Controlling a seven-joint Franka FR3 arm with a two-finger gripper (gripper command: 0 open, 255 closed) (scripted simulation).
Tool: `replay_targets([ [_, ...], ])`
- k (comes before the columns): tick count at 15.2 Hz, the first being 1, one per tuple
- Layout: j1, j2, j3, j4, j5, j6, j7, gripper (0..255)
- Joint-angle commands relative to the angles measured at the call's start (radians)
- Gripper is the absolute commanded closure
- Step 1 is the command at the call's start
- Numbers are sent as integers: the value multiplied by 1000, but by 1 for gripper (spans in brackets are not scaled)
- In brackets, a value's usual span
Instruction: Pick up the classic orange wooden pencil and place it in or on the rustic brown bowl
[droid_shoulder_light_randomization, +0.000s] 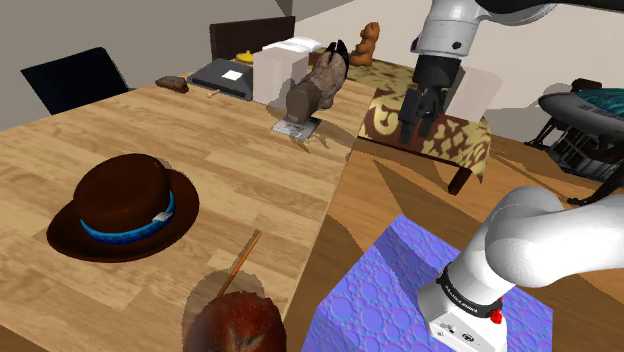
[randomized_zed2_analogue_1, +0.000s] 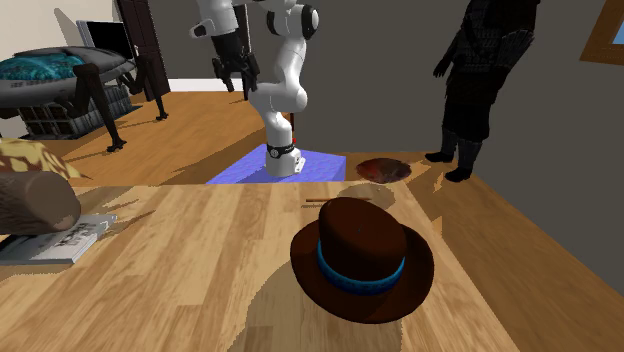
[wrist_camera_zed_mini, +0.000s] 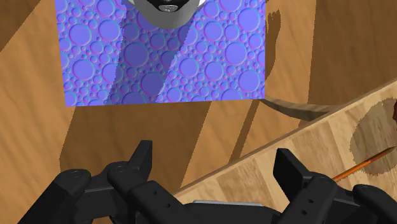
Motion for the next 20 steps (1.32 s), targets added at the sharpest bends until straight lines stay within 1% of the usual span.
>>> replay_targets([
  [1,0,0,0,0,0,0,0,0],
  [6,-10,-101,133,-139,130,108,228,0],
  [11,-6,-146,293,-231,272,239,454,0],
  [16,-6,-117,476,-268,408,399,678,0],
  [20,-36,-42,636,-254,495,542,853,0],
])
